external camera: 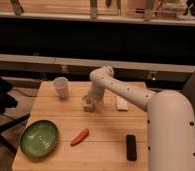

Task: Place the bottle in the ceramic bowl

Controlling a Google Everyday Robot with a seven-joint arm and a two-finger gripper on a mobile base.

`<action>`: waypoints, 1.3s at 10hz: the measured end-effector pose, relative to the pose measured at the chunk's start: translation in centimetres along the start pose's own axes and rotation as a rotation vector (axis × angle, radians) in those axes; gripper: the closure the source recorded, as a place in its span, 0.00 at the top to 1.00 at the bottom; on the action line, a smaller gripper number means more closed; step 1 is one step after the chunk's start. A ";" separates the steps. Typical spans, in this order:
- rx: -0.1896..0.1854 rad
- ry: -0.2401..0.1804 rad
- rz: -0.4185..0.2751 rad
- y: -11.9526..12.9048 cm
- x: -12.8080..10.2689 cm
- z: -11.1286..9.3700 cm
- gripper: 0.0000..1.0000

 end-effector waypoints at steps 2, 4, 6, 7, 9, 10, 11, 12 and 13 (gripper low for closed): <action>-0.002 -0.002 -0.007 0.0 -0.2 0.3 0.34; -0.003 0.006 -0.017 -0.1 -0.4 0.4 0.14; -0.011 0.018 -0.028 -0.4 -0.9 -0.3 0.02; -0.014 0.026 -0.040 -0.7 -1.4 -1.4 0.02; -0.019 0.038 -0.059 -0.9 -2.0 -2.5 0.02; -0.023 0.045 -0.081 -1.3 -2.7 -3.0 0.02; -0.023 0.051 -0.103 -1.8 -3.4 -3.5 0.02; -0.023 0.054 -0.114 -2.2 -3.8 -3.8 0.02; -0.030 0.055 -0.129 -2.2 -4.4 -4.0 0.02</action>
